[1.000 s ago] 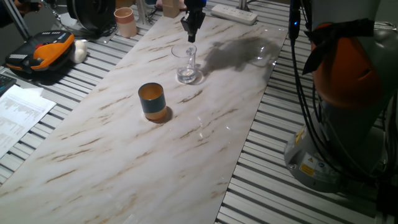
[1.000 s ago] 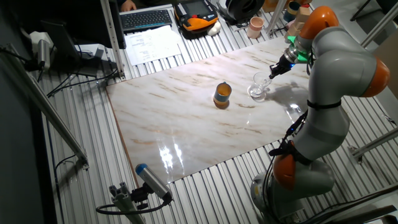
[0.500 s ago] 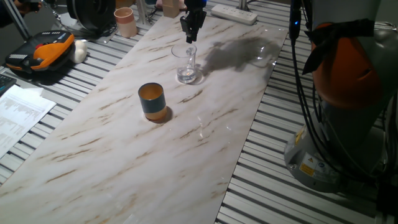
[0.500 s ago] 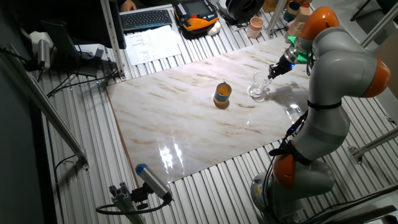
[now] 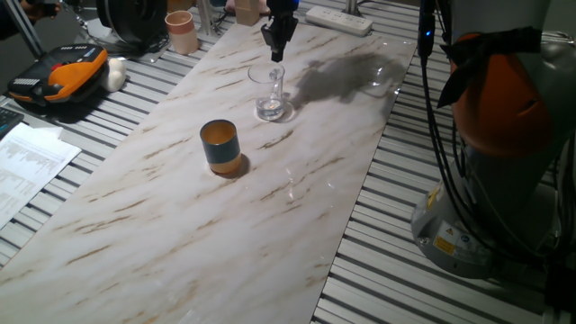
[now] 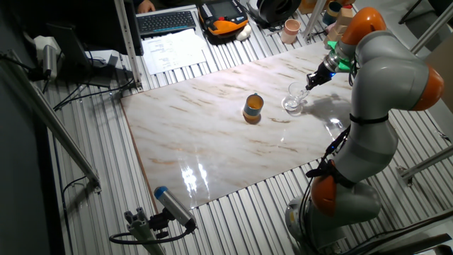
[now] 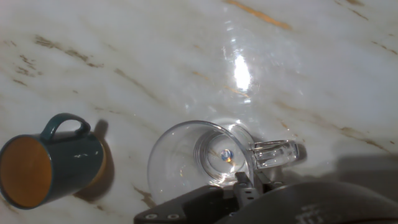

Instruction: Pour the water from one cup into another empty cup

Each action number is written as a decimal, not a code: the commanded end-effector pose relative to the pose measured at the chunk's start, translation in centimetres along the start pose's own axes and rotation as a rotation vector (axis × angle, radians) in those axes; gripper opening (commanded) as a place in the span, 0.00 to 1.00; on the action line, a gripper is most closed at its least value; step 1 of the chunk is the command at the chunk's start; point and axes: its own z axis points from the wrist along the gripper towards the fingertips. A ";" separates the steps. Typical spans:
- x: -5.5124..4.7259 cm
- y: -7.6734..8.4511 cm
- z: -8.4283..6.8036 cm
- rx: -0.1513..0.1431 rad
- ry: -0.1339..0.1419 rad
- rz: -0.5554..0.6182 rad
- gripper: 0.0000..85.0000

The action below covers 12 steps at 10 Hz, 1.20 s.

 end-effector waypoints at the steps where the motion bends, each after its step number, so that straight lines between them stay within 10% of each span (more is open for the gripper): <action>1: 0.0 0.0 0.0 0.005 -0.003 -0.001 0.20; 12: 0.1 -0.2 0.3 0.010 -0.015 0.001 0.40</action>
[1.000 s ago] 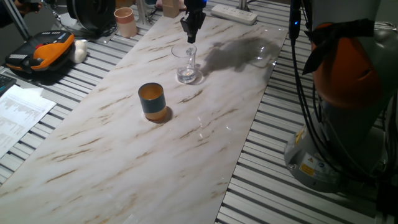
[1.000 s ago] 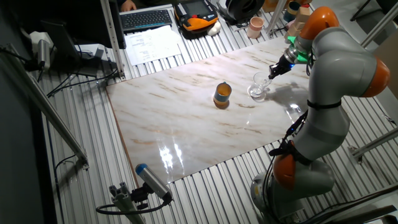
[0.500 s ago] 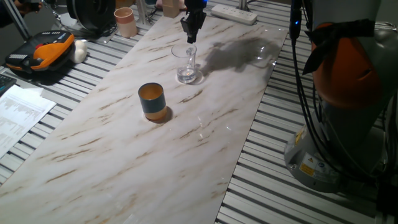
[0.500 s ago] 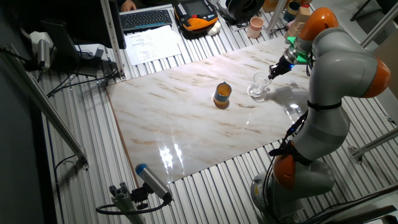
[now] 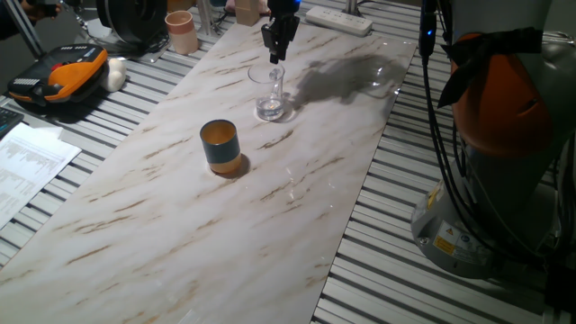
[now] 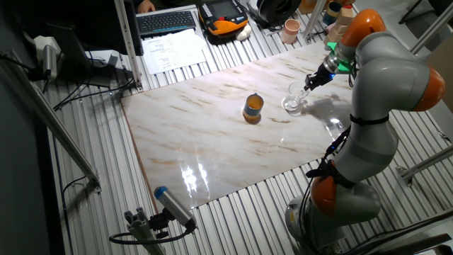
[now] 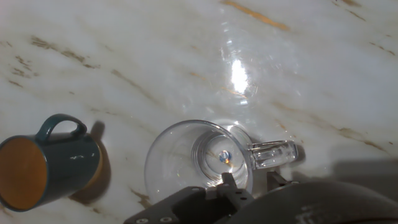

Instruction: Pour the water from one cup into another empty cup

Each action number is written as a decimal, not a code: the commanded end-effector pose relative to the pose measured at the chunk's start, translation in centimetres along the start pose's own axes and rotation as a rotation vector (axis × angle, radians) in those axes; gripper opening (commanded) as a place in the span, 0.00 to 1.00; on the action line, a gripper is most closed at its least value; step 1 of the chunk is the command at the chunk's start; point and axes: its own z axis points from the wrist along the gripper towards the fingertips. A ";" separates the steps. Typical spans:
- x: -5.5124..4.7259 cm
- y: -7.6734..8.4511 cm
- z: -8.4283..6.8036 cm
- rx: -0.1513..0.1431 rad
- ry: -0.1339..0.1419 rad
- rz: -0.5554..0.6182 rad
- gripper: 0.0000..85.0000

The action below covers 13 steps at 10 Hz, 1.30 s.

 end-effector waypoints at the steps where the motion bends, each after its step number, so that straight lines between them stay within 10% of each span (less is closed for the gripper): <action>1: 0.0 0.0 0.0 0.000 -0.001 0.000 0.40; 4: 0.0 0.0 0.1 0.000 0.000 0.000 0.40; 5: 0.0 0.0 0.2 0.000 0.000 0.000 0.20; 12: 0.0 0.0 0.3 0.001 -0.004 -0.004 0.20; 13: 0.0 0.0 0.3 0.001 -0.004 -0.004 0.40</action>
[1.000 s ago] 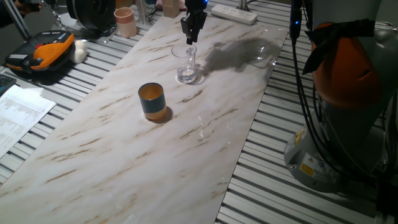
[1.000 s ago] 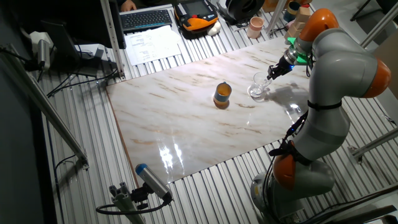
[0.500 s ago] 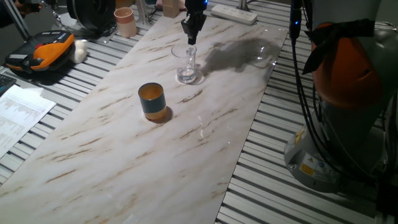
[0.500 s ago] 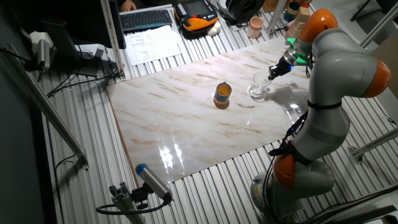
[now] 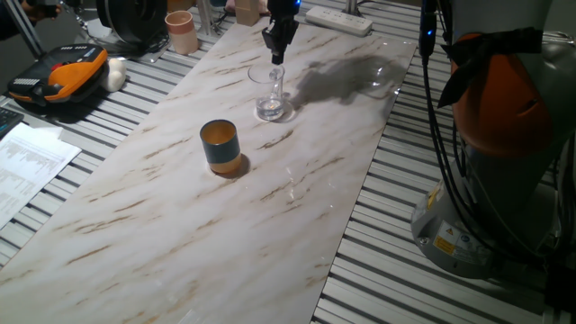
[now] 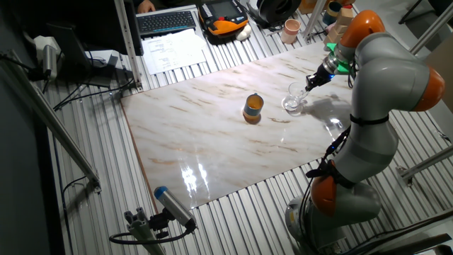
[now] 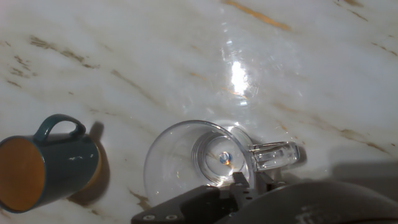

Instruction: Pour the water from one cup into another empty cup

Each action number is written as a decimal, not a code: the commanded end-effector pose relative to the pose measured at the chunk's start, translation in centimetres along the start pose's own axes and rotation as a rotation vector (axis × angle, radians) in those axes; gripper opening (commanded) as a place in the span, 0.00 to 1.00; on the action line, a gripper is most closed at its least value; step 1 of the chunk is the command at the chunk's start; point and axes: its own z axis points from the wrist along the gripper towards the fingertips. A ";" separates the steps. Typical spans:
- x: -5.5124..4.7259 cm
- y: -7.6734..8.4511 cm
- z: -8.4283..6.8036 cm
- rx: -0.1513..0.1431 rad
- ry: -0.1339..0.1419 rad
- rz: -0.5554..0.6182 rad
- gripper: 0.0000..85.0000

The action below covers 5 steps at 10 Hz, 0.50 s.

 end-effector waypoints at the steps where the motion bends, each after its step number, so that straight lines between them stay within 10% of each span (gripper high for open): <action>1: 0.0 0.0 0.0 0.000 0.000 0.000 0.40; 5: 0.1 0.0 0.4 -0.002 -0.003 -0.001 0.40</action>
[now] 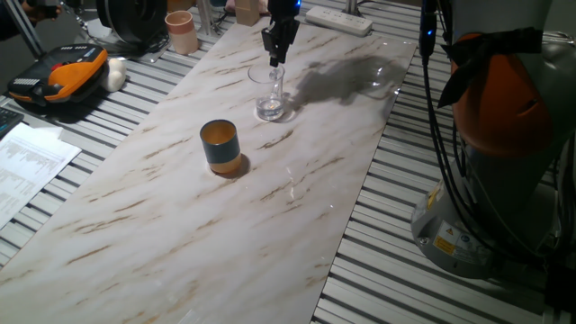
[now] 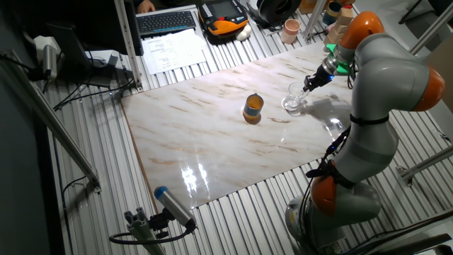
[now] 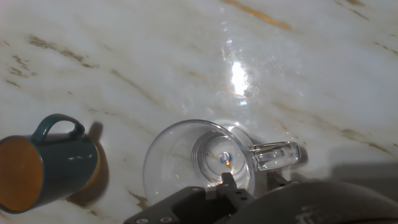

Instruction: Pour the water from one cup into another empty cup

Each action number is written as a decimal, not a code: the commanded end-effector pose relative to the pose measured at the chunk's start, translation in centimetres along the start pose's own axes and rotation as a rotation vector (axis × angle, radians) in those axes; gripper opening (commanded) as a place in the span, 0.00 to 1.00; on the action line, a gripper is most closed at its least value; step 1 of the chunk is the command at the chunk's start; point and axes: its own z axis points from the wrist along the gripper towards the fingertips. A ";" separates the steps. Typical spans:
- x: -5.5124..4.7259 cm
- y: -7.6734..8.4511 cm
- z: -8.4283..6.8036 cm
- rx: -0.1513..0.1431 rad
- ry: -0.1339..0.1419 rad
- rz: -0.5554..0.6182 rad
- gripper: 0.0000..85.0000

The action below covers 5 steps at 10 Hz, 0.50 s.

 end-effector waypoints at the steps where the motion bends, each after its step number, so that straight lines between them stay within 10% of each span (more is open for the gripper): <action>1: 0.0 0.0 0.0 0.000 0.000 0.000 0.40; 2: 0.0 0.0 -0.1 0.000 0.000 0.000 0.40; 3: 0.0 0.0 -0.1 0.000 0.000 0.000 0.20; 5: 0.0 0.0 -0.1 0.000 0.000 0.000 0.20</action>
